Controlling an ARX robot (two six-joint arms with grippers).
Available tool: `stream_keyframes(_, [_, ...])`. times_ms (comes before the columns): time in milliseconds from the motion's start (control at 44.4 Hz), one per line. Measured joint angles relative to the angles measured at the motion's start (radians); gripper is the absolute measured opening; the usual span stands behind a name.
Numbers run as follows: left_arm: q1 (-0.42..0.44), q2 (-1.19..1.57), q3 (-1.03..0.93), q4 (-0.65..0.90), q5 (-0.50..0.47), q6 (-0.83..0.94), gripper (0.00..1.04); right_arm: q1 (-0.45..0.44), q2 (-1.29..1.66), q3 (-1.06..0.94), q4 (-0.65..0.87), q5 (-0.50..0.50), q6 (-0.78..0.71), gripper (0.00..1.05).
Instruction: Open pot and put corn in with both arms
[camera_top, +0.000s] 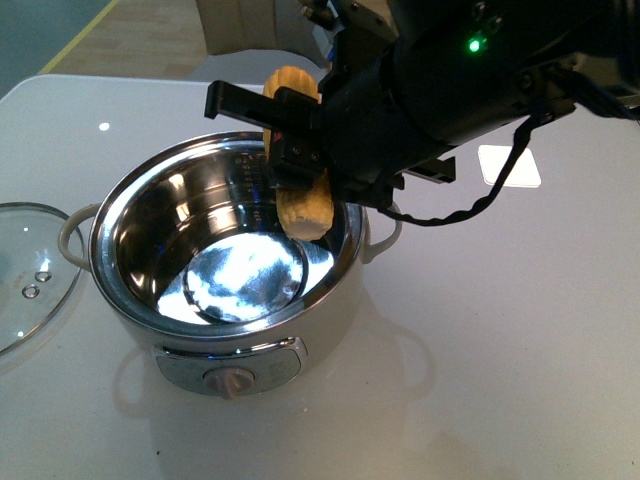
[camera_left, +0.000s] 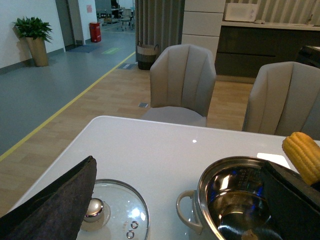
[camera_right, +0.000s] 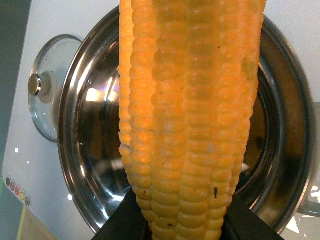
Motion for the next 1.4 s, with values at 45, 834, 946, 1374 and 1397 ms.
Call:
stream_keyframes(45, [0.0, 0.0, 0.0, 0.0, 0.0, 0.0, 0.98, 0.007, 0.014, 0.01, -0.007, 0.0, 0.0, 0.19])
stream_keyframes(834, [0.0, 0.0, 0.0, 0.0, 0.0, 0.0, 0.98, 0.05, 0.188, 0.172, -0.089, 0.048, -0.031, 0.19])
stream_keyframes(946, [0.0, 0.0, 0.0, 0.0, 0.0, 0.0, 0.98, 0.051, 0.192, 0.175, -0.092, 0.049, -0.04, 0.28])
stream_keyframes(1374, [0.0, 0.0, 0.0, 0.0, 0.0, 0.0, 0.98, 0.047, 0.184, 0.163, -0.079, 0.051, -0.038, 0.97])
stream_keyframes(1397, [0.0, 0.0, 0.0, 0.0, 0.0, 0.0, 0.98, 0.044, 0.18, 0.158, -0.076, 0.051, -0.038, 0.97])
